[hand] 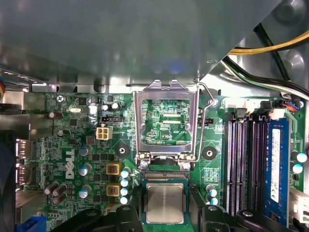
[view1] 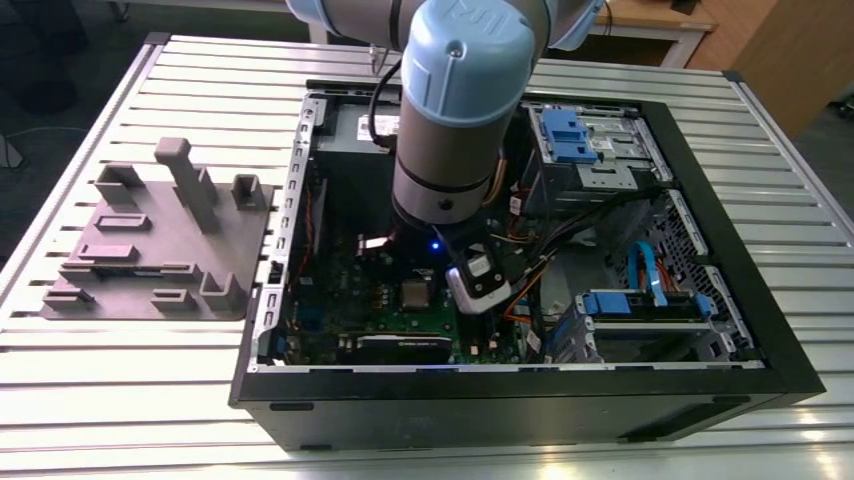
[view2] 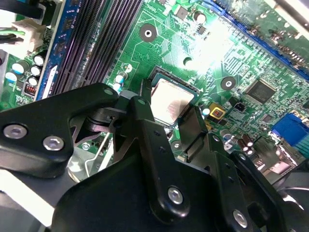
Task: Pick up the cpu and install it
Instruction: 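Place the cpu into insertion slot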
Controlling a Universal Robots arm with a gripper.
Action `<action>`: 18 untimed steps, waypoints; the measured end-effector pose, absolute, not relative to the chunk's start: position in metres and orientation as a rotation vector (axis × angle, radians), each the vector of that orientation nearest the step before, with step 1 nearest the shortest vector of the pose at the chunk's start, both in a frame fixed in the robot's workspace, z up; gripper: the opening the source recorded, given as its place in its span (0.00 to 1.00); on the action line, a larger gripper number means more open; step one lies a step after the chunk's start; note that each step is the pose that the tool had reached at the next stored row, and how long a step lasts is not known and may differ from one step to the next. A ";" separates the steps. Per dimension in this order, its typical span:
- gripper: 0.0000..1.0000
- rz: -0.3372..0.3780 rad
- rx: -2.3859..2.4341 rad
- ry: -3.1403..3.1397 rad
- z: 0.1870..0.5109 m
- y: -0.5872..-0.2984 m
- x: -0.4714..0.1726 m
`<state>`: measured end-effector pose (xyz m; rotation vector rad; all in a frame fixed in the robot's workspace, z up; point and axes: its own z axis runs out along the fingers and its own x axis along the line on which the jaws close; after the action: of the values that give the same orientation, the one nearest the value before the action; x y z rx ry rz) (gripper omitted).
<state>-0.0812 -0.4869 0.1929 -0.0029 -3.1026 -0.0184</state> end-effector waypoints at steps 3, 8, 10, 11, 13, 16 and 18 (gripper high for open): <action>0.47 -0.020 -0.006 -3.103 0.192 -0.487 -0.081; 0.47 -0.025 -0.006 -3.102 0.190 -0.487 -0.082; 0.47 -0.025 -0.006 -3.102 0.189 -0.487 -0.082; 0.47 -0.025 -0.006 -3.102 0.189 -0.487 -0.082; 0.47 -0.026 -0.006 -3.103 0.189 -0.487 -0.081; 0.47 -0.026 -0.006 -3.103 0.189 -0.487 -0.081; 0.47 -0.026 -0.006 -3.103 0.189 -0.487 -0.081</action>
<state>-0.0815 -0.4868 0.1888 -0.0056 -3.1026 -0.0258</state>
